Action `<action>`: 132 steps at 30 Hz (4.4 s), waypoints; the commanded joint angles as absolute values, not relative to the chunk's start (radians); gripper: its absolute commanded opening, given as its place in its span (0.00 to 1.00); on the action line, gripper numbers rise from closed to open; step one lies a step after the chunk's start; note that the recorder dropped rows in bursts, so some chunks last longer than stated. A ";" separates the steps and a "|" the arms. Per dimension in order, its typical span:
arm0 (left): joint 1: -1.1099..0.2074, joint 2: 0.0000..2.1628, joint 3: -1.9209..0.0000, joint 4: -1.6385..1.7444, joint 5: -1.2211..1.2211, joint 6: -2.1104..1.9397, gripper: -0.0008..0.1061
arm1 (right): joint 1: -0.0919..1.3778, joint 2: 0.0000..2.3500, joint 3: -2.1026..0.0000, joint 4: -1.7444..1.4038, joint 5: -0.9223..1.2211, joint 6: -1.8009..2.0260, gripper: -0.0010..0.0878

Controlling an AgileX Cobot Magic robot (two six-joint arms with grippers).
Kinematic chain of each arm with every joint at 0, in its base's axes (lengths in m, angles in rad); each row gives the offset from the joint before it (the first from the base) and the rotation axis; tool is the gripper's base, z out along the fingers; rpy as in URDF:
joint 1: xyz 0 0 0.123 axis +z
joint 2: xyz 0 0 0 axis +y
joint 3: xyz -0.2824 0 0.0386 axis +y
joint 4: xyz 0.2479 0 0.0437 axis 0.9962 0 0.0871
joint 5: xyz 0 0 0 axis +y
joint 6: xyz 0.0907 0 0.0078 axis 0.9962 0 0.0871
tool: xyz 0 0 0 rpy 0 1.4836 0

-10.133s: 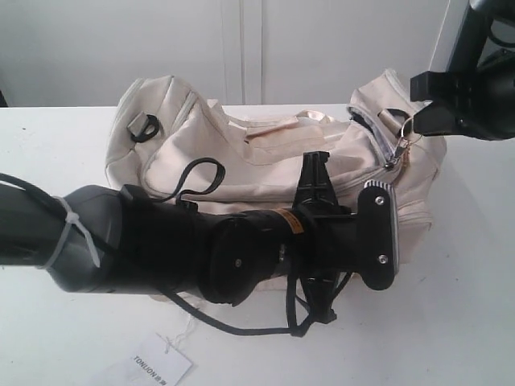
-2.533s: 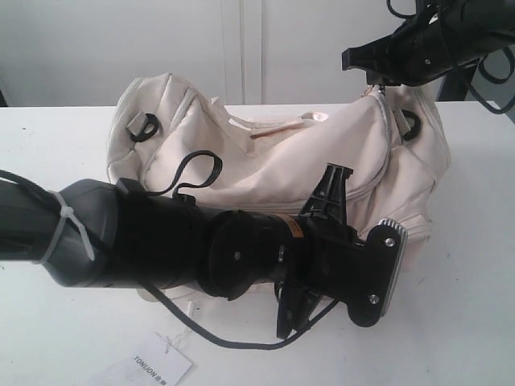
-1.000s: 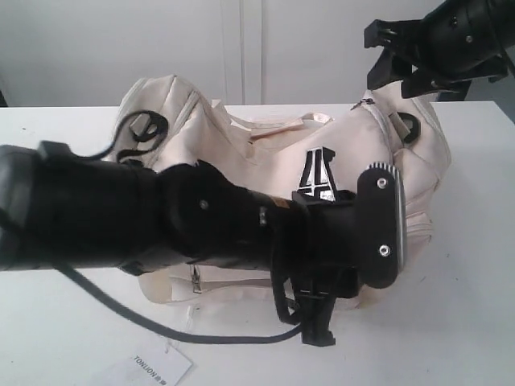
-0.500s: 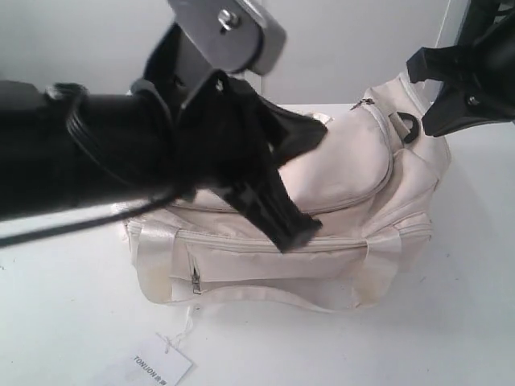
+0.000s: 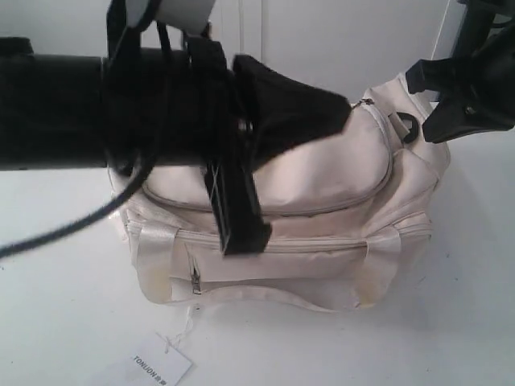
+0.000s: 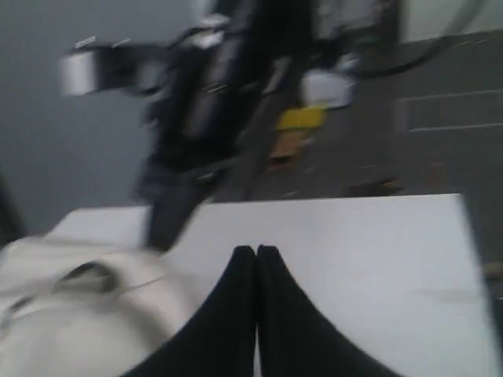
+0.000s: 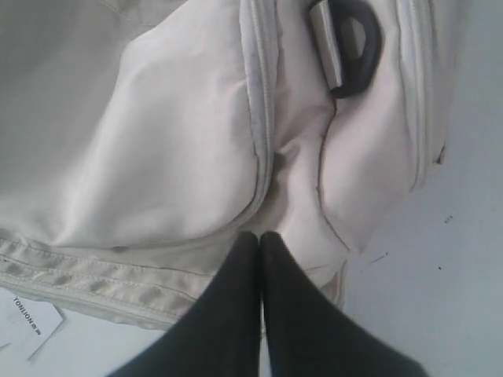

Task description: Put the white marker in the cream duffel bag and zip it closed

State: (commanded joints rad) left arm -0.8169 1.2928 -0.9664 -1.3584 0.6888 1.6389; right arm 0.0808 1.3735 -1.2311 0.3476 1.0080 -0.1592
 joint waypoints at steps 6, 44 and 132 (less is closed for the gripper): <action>-0.786 1.299 -0.966 -0.246 0.772 0.451 0.01 | 0.081 1.365 -1.231 0.342 1.084 -0.159 0.01; -0.172 0.416 -0.405 0.053 0.414 -0.135 0.01 | 0.081 0.308 -0.405 0.128 0.398 -0.097 0.01; -0.171 0.027 -0.236 0.080 0.435 -0.082 0.01 | -0.023 0.000 0.000 0.025 0.347 -0.067 0.01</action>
